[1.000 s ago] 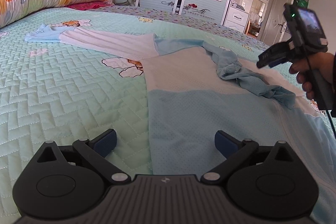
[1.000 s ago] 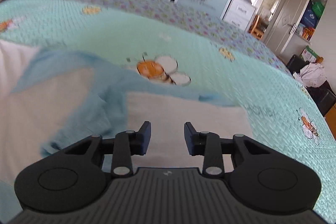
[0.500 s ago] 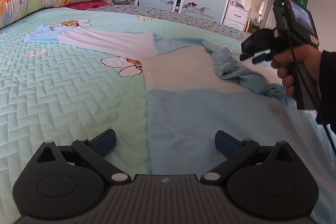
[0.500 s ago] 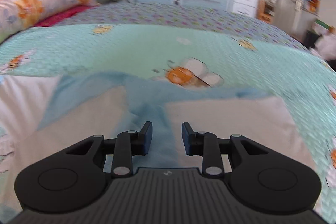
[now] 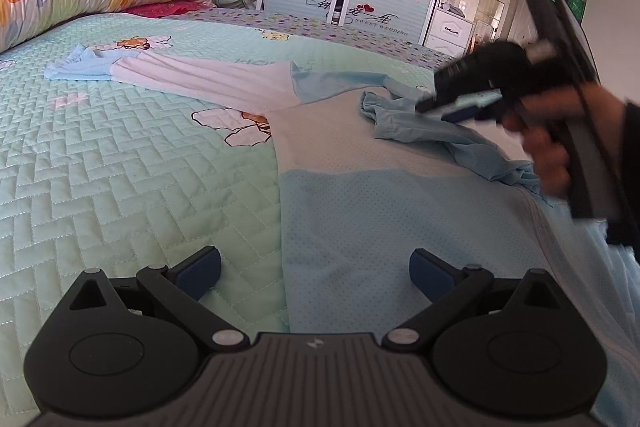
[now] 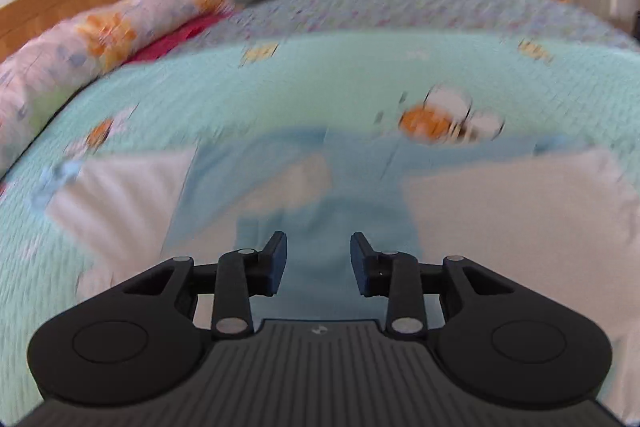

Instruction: Fold clothes

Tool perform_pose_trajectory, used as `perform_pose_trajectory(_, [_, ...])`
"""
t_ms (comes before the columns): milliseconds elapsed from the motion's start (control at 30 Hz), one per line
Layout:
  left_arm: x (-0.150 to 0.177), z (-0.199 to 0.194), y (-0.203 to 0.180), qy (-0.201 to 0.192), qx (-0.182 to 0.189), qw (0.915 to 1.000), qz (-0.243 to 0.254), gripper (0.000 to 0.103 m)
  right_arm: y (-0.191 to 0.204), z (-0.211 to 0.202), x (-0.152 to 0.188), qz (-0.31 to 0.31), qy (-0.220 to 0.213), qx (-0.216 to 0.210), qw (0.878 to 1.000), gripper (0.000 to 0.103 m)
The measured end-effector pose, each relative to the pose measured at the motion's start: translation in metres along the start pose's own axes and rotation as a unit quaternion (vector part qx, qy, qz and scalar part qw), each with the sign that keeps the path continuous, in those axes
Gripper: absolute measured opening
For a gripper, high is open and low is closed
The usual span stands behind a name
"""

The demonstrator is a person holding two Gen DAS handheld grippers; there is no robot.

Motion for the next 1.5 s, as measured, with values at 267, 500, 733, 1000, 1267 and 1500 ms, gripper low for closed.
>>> perform_pose_trajectory(267, [-0.001,0.000,0.001,-0.005,0.002,1.0000,-0.005,0.103,0.005,-0.070,0.050,-0.063,-0.053,0.011,0.997,0.053])
perform_pose_trajectory(500, [-0.001,-0.003,0.002,-0.013,0.002,0.9998,-0.013,0.103,-0.029,-0.101,0.018,-0.073,-0.134,0.055,0.987,0.066])
perform_pose_trajectory(733, [-0.003,-0.006,0.003,-0.020,-0.004,0.9997,-0.012,0.103,-0.111,-0.077,0.047,-0.005,-0.065,0.116,0.991,0.071])
perform_pose_trajectory(1000, [-0.072,-0.017,-0.033,-0.101,0.023,0.9943,0.026,0.098,-0.137,-0.109,0.005,-0.006,-0.170,0.118,0.978,0.071])
perform_pose_trajectory(1267, [-0.080,0.152,-0.146,0.000,0.118,0.9907,0.068,0.095,-0.227,-0.064,0.015,0.045,-0.102,0.149,0.982,0.052])
perform_pose_trajectory(1500, [-0.046,0.189,-0.143,0.030,0.092,0.9921,0.079,0.097,-0.230,-0.095,0.019,0.027,-0.132,0.143,0.981,0.049])
Point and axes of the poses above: each gripper's, at about its wrist camera, not at the fingertips, and z roughly the way its jaws point, y to its left, x to its underside, the point moved 9 cm from there along z, roughly the way its jaws point, and after that the axes turned 14 degrees about -y, right-handed, at the moved point
